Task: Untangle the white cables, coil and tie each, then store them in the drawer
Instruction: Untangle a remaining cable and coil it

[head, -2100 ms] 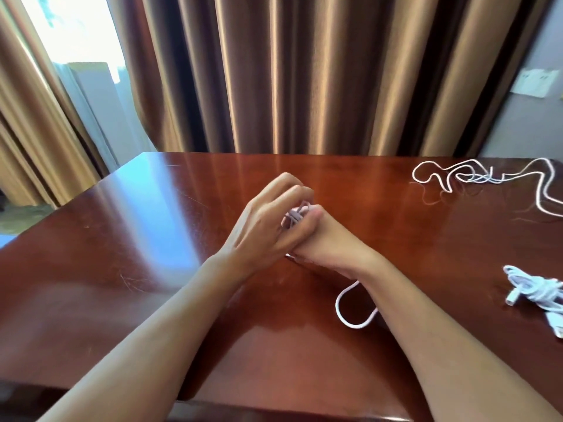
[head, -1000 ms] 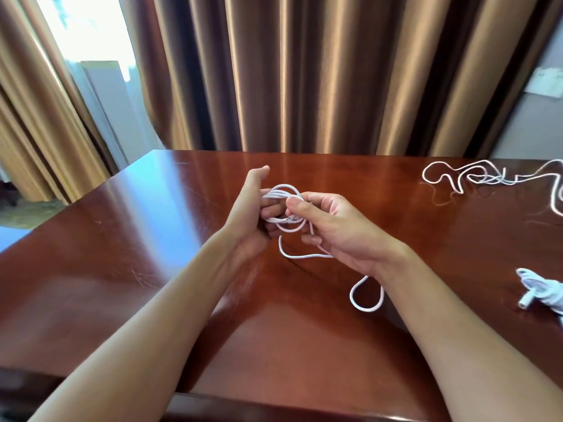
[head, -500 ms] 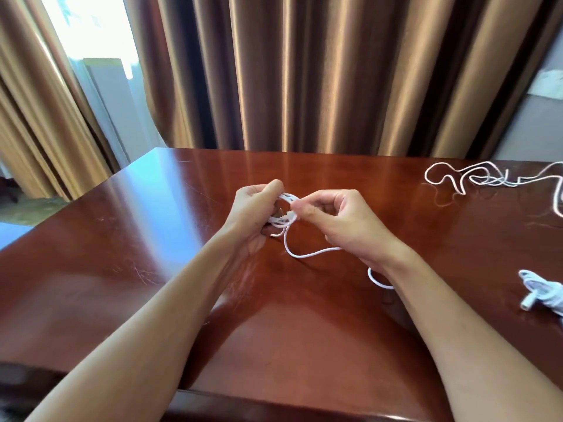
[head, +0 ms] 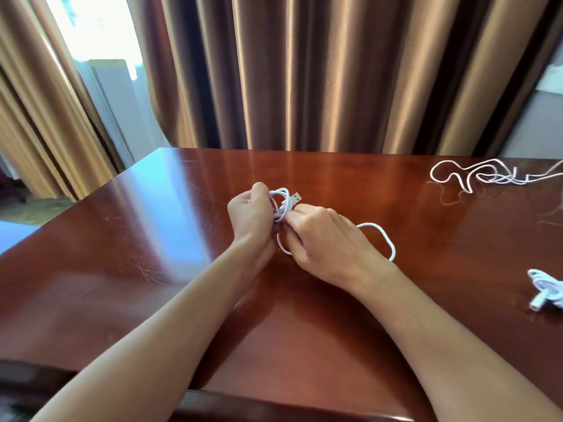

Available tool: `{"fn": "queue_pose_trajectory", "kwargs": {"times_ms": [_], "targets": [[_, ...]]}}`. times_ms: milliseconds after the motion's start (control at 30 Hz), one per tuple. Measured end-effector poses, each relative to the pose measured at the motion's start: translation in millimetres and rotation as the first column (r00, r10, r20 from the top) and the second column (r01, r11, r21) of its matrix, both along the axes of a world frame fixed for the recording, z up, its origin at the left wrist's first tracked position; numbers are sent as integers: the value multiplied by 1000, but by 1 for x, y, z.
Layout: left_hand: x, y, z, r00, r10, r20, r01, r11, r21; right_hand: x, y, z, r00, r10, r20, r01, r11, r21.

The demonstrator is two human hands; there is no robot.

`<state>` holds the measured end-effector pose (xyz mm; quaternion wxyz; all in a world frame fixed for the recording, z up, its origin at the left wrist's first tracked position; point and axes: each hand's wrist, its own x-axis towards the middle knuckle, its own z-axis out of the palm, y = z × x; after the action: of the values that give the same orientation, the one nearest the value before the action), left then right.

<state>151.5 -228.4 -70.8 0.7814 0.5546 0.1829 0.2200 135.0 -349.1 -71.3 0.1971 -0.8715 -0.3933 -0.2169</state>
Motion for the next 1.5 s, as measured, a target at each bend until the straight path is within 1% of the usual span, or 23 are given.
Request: {"fn": "queue_pose_trajectory", "kwargs": {"times_ms": [33,100,167,200,333,400,467,500,533,567,600,633,700,800,867,933,1000,1033,1100,1167,1233,1300,1500], "targets": [[1,0,-2,999,30,23,-31,997,74,-3,1,2,1000,7,21,-8,1000,16],[1,-3,-4,995,50,91,-66,982,176,-7,0,3,1000,21,-14,-19,995,100],[0,-5,-4,988,55,145,-87,970,226,-6,-2,4,999,10,-52,-2,988,153],[0,-6,-4,988,59,145,-92,968,234,-6,-2,4,1000,-4,-26,7,991,131],[1,-3,-7,997,49,63,-59,986,153,-11,10,-1,950,-113,291,142,987,-79],[1,-1,-7,998,30,54,-36,993,116,-12,16,-5,916,-124,382,186,974,-131],[2,1,-6,998,48,37,-53,989,140,-12,14,-6,916,-110,385,155,984,-90],[3,1,-6,998,43,38,-48,988,148,-10,12,-6,944,-109,313,117,993,-6],[5,1,-5,999,20,45,-26,990,139,-9,9,-4,978,-112,177,90,988,128],[7,1,-5,998,-10,54,4,993,117,-5,6,-1,994,-111,-25,114,957,269],[7,0,-4,998,-42,56,37,995,96,-1,3,2,973,-86,-214,165,907,388],[6,0,-3,996,-76,51,71,994,83,4,0,3,943,-66,-325,222,852,473],[2,-1,0,988,-145,51,141,988,68,11,-5,5,896,-25,-444,279,808,519],[-2,-2,2,979,-202,34,196,973,124,12,-5,4,874,94,-476,205,817,539],[-3,-3,3,972,-233,42,224,962,158,14,-3,0,874,76,-480,222,816,533],[-3,-4,4,963,-266,53,251,949,192,16,-2,-3,869,22,-495,248,846,472],[-4,-4,5,945,-322,51,307,931,198,18,-3,-6,841,80,-536,227,846,482],[-4,-4,7,931,-361,44,349,921,175,19,-4,-4,791,169,-588,223,815,535],[-4,-2,11,898,-438,45,432,896,97,19,-8,2,616,402,-678,258,710,656],[-2,1,12,866,-494,83,495,869,7,18,-14,10,472,545,-693,312,633,709],[-2,2,15,831,-545,114,554,829,-75,19,-19,15,411,602,-684,354,587,729],[-3,3,16,795,-595,118,606,790,-93,21,-23,17,374,629,-682,402,553,730],[-4,9,13,736,-669,102,646,740,189,21,-26,20,351,598,-721,500,531,684]]}}
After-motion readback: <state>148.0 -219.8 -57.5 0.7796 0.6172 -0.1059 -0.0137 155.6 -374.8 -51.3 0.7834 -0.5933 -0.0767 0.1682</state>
